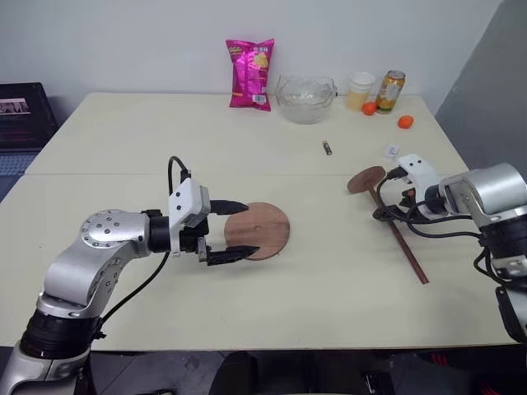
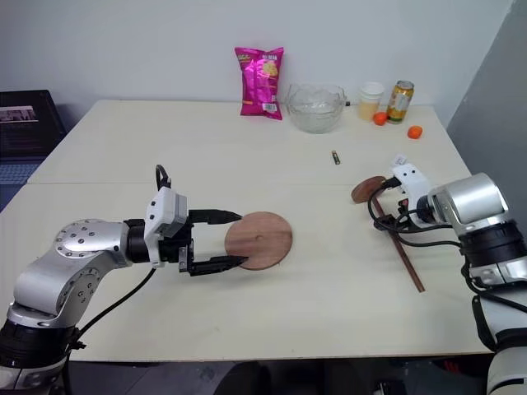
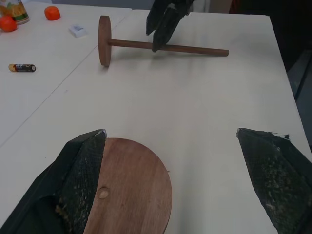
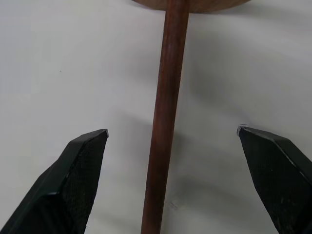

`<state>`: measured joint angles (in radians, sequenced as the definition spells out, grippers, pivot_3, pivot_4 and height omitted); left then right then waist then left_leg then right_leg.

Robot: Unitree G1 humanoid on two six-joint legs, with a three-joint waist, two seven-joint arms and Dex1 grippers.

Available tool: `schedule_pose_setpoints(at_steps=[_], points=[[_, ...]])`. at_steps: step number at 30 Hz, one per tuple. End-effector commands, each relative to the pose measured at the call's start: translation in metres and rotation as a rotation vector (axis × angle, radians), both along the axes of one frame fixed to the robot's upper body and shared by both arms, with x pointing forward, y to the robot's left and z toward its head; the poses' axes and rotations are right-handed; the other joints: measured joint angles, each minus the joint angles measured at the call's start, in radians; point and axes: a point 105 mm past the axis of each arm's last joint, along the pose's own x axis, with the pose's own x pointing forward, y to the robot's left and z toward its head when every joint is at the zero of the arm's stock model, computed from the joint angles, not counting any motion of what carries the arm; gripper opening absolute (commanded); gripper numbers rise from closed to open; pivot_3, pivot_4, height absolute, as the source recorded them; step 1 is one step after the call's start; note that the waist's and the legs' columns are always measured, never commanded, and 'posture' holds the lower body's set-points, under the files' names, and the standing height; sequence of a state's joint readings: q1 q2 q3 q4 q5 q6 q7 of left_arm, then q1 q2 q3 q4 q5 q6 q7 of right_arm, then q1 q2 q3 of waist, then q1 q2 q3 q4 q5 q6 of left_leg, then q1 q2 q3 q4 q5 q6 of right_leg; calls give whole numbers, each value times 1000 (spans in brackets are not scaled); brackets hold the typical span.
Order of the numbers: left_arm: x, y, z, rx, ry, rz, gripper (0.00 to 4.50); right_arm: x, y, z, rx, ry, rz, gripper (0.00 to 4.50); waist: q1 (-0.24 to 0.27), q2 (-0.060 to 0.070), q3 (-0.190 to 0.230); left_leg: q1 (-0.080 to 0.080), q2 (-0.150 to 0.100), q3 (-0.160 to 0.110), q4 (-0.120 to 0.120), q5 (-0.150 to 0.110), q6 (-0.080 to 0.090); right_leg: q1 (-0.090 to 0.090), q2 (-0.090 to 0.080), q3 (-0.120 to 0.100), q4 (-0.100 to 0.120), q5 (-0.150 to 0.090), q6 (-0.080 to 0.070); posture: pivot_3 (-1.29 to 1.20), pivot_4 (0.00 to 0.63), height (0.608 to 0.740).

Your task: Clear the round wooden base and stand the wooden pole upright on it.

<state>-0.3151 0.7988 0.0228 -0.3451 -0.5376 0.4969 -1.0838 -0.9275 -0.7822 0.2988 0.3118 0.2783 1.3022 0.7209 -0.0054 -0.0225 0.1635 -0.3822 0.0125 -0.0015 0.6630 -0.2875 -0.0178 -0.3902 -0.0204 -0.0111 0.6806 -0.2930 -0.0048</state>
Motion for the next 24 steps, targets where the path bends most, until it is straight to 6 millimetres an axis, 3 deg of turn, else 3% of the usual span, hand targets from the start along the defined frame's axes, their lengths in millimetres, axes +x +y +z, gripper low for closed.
schedule_pose_setpoints(at_steps=[1,7,11,24], points=[[-4,-4,4,1,-39,-11,4500,6,-5,7,-18,-11,-2,4471,0,0,0,0,0,0,0,0,0,0,0,0,0,0,0,0,150,740],[-7,-2,0,-7,-37,22,4500,7,-4,2,-30,38,29,4471,0,0,0,0,0,0,0,0,0,0,0,0,0,0,0,0,150,740],[-9,-2,-2,-12,-35,30,4500,9,-4,-1,-23,57,28,3688,-1,0,0,0,0,0,0,0,0,0,0,0,0,0,0,0,150,740],[-14,-2,-6,27,-51,4,4500,10,0,-1,29,102,21,471,-1,0,0,0,0,0,0,0,0,0,0,0,0,0,0,0,150,740]])
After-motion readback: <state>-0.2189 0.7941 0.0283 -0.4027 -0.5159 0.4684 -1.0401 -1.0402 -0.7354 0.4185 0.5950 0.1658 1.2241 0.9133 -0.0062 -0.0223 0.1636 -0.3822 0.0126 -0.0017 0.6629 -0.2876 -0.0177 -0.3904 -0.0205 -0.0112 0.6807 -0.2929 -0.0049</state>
